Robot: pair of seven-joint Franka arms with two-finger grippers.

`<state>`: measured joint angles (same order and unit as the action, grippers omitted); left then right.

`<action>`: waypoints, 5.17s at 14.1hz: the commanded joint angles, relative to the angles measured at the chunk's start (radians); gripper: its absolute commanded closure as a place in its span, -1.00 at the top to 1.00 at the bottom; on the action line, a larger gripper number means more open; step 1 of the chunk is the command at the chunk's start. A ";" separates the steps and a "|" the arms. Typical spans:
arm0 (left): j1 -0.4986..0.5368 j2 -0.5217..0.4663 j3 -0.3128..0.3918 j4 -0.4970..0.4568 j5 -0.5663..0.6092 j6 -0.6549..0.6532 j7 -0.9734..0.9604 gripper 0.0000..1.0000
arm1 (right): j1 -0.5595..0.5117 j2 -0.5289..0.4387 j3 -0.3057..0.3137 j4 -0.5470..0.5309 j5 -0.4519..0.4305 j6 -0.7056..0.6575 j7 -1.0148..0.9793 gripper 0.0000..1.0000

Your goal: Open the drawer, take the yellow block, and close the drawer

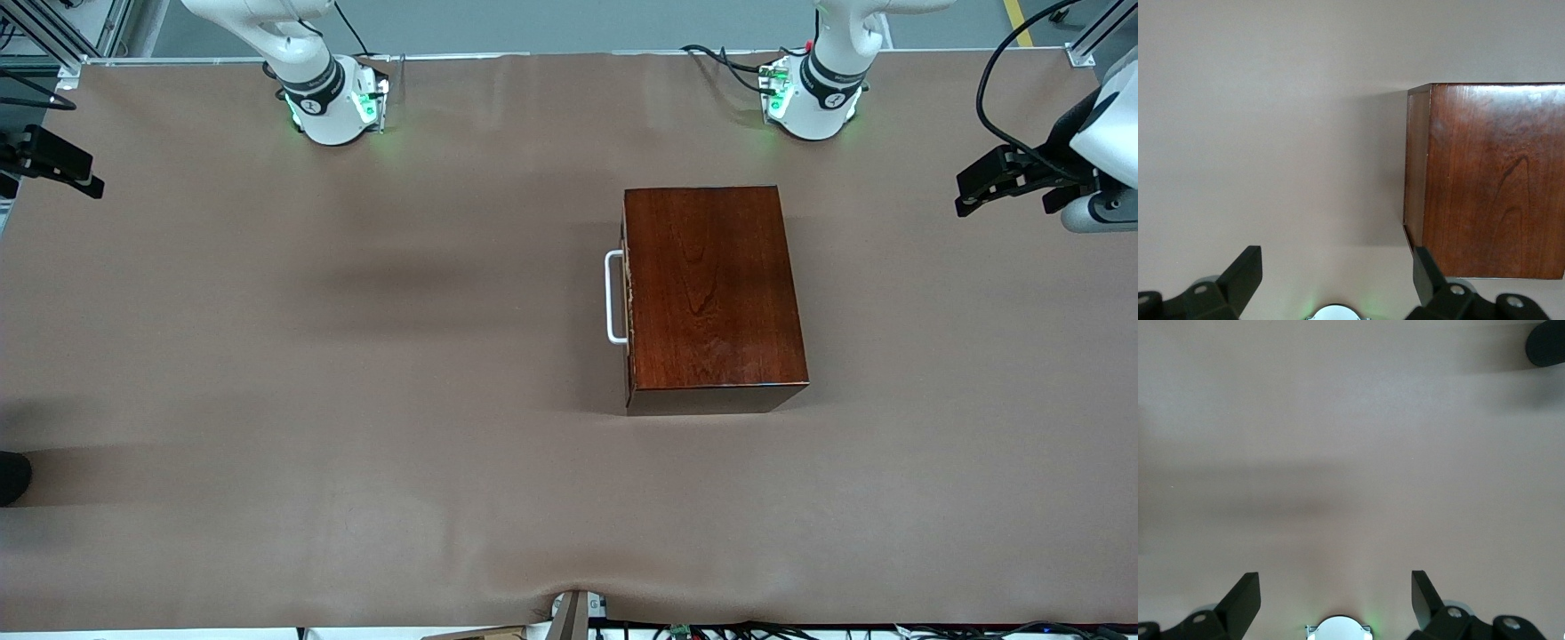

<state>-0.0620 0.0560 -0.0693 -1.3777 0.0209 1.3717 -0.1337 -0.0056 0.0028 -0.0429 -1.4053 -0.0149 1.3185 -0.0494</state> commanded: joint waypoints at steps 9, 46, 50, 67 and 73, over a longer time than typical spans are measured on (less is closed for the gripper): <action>-0.035 0.042 -0.018 0.008 0.004 -0.006 -0.012 1.00 | -0.024 -0.012 0.015 -0.006 0.020 -0.005 -0.007 1.00; -0.914 0.677 0.221 0.137 0.137 0.546 -0.965 1.00 | -0.025 -0.012 0.015 -0.006 0.023 -0.005 -0.007 1.00; -0.908 0.691 0.218 0.135 0.126 0.518 -0.960 1.00 | -0.025 -0.012 0.015 -0.006 0.023 -0.005 -0.006 1.00; -0.904 0.716 0.218 0.135 0.063 0.441 -0.960 1.00 | -0.024 -0.012 0.015 -0.004 0.023 -0.005 -0.006 1.00; -0.907 0.726 0.218 0.137 0.060 0.477 -0.962 1.00 | -0.022 -0.012 0.015 -0.004 0.023 -0.004 -0.007 1.00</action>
<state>-0.9675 0.7671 0.1415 -1.2585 0.0937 1.8425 -1.0996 -0.0059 0.0028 -0.0418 -1.4058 -0.0126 1.3177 -0.0494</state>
